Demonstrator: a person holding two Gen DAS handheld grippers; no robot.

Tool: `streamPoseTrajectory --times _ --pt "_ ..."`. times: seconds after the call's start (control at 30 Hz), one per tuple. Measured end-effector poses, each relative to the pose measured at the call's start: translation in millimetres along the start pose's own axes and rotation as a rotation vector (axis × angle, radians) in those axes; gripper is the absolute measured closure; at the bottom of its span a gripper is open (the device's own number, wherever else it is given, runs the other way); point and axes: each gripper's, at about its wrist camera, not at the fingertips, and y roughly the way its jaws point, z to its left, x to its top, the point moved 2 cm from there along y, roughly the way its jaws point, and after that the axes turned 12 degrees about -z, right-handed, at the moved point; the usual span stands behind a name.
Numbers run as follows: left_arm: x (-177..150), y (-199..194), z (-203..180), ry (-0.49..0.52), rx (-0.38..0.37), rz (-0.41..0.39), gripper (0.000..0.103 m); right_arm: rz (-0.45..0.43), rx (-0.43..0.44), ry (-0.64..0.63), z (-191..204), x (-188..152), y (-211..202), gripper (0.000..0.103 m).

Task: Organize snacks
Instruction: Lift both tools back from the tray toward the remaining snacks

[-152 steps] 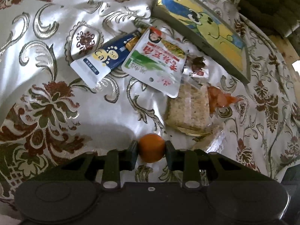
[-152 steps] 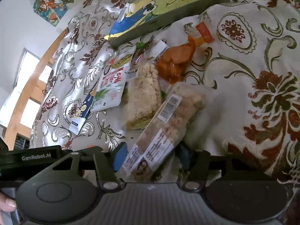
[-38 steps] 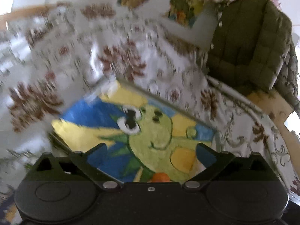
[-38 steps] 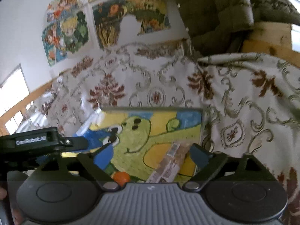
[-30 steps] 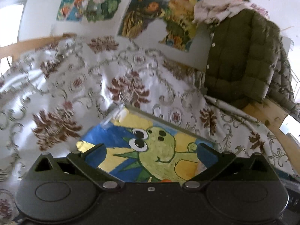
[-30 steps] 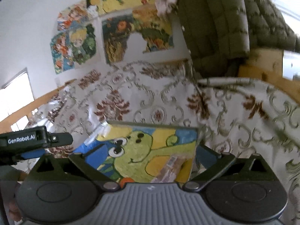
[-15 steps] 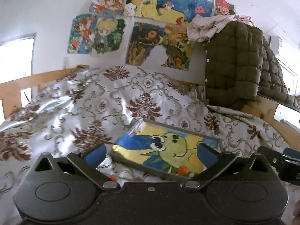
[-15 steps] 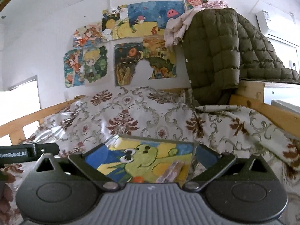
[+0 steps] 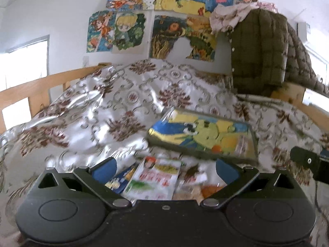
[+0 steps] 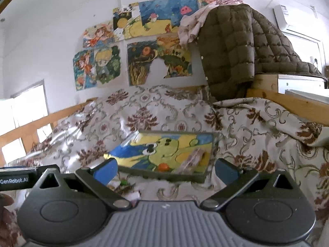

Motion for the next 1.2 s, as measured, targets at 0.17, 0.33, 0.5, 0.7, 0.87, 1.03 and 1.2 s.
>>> streamPoseTrajectory --times 0.17,0.33,0.5,0.7,0.87,1.03,1.2 --pt "-18 -17 9 0.003 0.025 0.041 0.001 0.040 0.008 -0.014 11 -13 -13 0.000" --pt "-27 -31 14 0.004 0.036 0.067 0.001 0.118 0.031 -0.027 22 -25 -20 0.000" --pt "-33 -36 12 0.036 0.056 0.110 0.001 0.158 0.031 -0.025 27 -31 -25 0.000" --pt "-38 -41 12 0.038 0.059 0.131 0.001 0.215 0.010 0.002 23 -36 -26 0.000" --pt "-39 -38 16 0.015 0.091 0.154 0.001 0.281 -0.003 0.003 22 -43 -23 0.000" --pt "-41 -33 22 -0.016 0.102 0.190 0.001 0.344 -0.008 -0.012 25 -51 -16 0.000" --pt "-42 -28 24 -0.024 0.121 0.213 0.001 0.375 0.003 -0.023 30 -55 -11 0.000"
